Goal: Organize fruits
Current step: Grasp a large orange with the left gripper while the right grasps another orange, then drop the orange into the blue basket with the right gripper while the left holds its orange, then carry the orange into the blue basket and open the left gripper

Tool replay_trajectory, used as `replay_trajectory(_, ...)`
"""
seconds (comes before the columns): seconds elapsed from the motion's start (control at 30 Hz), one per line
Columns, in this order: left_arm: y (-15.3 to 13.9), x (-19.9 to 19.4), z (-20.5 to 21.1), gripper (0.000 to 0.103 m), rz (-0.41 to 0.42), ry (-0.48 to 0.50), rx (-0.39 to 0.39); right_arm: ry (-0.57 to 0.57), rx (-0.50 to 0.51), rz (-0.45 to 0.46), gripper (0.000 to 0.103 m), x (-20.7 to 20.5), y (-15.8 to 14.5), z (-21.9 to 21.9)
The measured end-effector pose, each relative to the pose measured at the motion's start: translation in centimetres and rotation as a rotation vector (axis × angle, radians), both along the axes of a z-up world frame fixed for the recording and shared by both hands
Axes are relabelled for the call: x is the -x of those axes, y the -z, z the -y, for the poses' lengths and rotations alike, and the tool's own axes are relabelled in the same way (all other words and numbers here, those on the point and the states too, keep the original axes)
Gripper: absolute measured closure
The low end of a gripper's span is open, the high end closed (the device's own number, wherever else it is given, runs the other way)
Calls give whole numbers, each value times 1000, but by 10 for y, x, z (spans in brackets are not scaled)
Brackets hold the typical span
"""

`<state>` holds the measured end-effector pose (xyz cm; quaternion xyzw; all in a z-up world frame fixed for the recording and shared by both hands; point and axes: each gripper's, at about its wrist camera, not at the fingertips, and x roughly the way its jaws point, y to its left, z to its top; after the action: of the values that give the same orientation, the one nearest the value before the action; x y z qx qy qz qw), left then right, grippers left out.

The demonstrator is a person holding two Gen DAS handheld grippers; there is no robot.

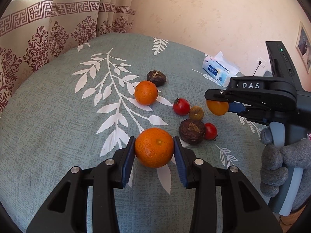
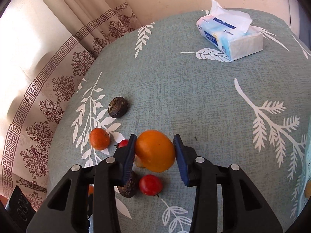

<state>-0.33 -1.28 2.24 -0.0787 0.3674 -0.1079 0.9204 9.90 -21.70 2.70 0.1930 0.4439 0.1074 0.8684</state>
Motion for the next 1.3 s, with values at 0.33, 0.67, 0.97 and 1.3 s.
replay_trajectory(0.33, -2, 2, 1, 64, 15, 4, -4, 104, 43, 94, 63, 63, -30, 53)
replay_trajectory(0.67, -3, 4, 5, 64, 29, -1, -35, 333, 70, 131, 63, 116, -38, 140)
replay_trajectory(0.97, -9, 8, 16, 64, 48, -7, -99, 477, 127, 129, 60, 146, -25, 195)
replay_trajectory(1.3, -36, 22, 65, 64, 92, 105, -115, 543, 226, 273, 42, 183, -37, 205)
